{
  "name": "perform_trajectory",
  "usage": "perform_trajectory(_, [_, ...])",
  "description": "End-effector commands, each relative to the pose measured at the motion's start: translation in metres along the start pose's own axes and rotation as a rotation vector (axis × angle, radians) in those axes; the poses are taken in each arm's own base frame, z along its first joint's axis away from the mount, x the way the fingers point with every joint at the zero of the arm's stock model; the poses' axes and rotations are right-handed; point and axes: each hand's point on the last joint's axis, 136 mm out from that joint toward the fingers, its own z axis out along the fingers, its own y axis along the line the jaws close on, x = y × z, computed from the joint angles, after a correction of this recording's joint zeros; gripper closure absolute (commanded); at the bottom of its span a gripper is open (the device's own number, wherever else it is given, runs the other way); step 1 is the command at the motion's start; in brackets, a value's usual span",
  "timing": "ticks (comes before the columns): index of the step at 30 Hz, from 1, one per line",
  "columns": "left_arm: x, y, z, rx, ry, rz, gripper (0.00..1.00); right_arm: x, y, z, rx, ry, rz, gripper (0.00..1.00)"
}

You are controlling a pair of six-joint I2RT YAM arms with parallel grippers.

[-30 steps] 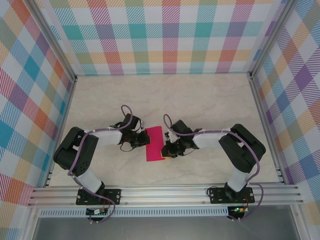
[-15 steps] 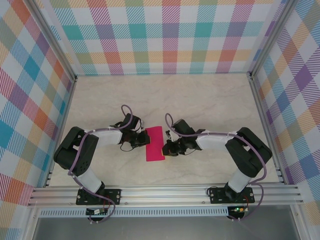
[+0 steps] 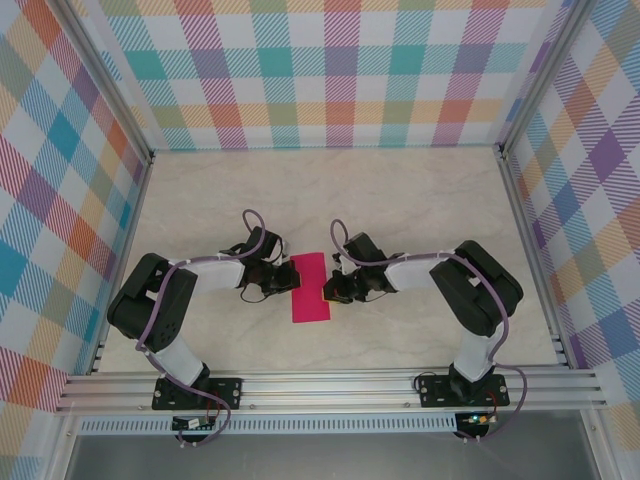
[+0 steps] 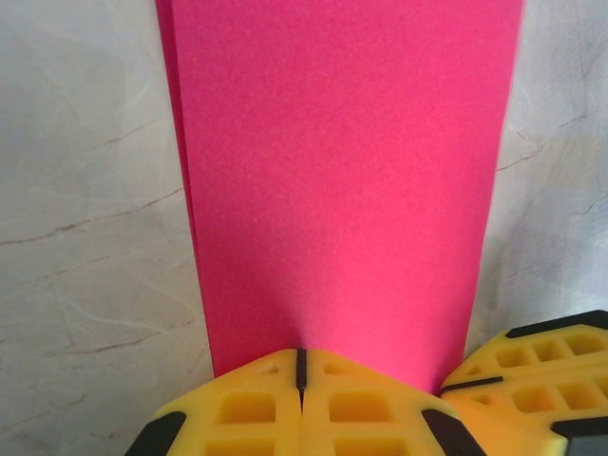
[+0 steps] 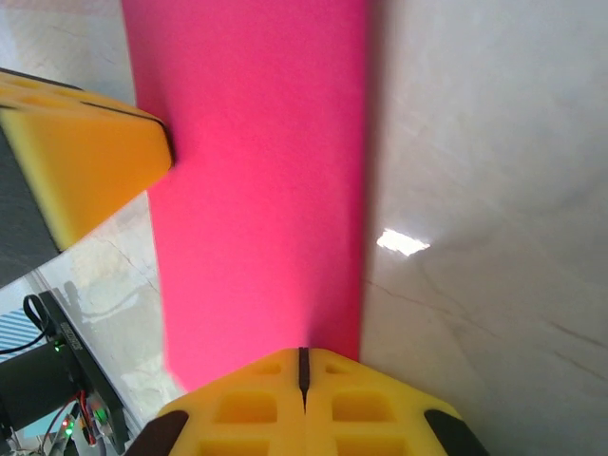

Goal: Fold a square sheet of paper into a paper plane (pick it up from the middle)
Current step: Fold the square sheet of paper in half at the center of the table.

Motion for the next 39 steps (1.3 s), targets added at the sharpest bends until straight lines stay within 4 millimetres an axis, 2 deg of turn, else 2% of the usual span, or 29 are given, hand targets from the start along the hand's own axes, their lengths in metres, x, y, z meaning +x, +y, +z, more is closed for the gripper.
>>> perform_trajectory(1, [0.056,0.071,0.012,-0.258,0.169,-0.078,1.0,-0.004,0.009,-0.006,0.0,-0.013,-0.024,0.95])
perform_trajectory(6, [0.056,0.071,0.014,-0.256,0.173,-0.08,1.0,-0.029,0.041,-0.021,-0.091,-0.066,-0.047,0.95])
perform_trajectory(9, [0.056,0.071,0.015,-0.254,0.173,-0.082,1.0,-0.049,0.044,-0.024,-0.092,-0.108,-0.044,0.94])
perform_trajectory(14, [0.057,0.071,0.016,-0.248,0.175,-0.085,1.0,-0.064,0.035,-0.008,-0.097,-0.098,-0.011,0.95])
perform_trajectory(21, [0.056,0.072,0.012,-0.269,0.173,-0.069,1.0,-0.054,-0.004,0.01,-0.009,-0.062,0.059,0.94])
perform_trajectory(23, [0.057,0.072,0.012,-0.269,0.174,-0.066,1.0,-0.054,-0.009,0.012,-0.012,-0.05,0.082,0.94])
perform_trajectory(26, [0.057,0.073,0.013,-0.27,0.179,-0.07,1.0,-0.059,0.002,0.006,-0.032,-0.055,0.076,0.93])
perform_trajectory(29, [0.057,0.073,0.014,-0.266,0.181,-0.073,1.0,-0.071,0.024,-0.01,-0.055,-0.092,0.027,0.92])
perform_trajectory(32, [0.057,0.073,0.015,-0.266,0.179,-0.073,1.0,-0.086,0.035,-0.016,-0.072,-0.109,0.006,0.91])
perform_trajectory(39, [0.057,0.073,0.015,-0.265,0.181,-0.076,1.0,-0.111,0.018,-0.013,-0.055,-0.134,0.061,0.91])
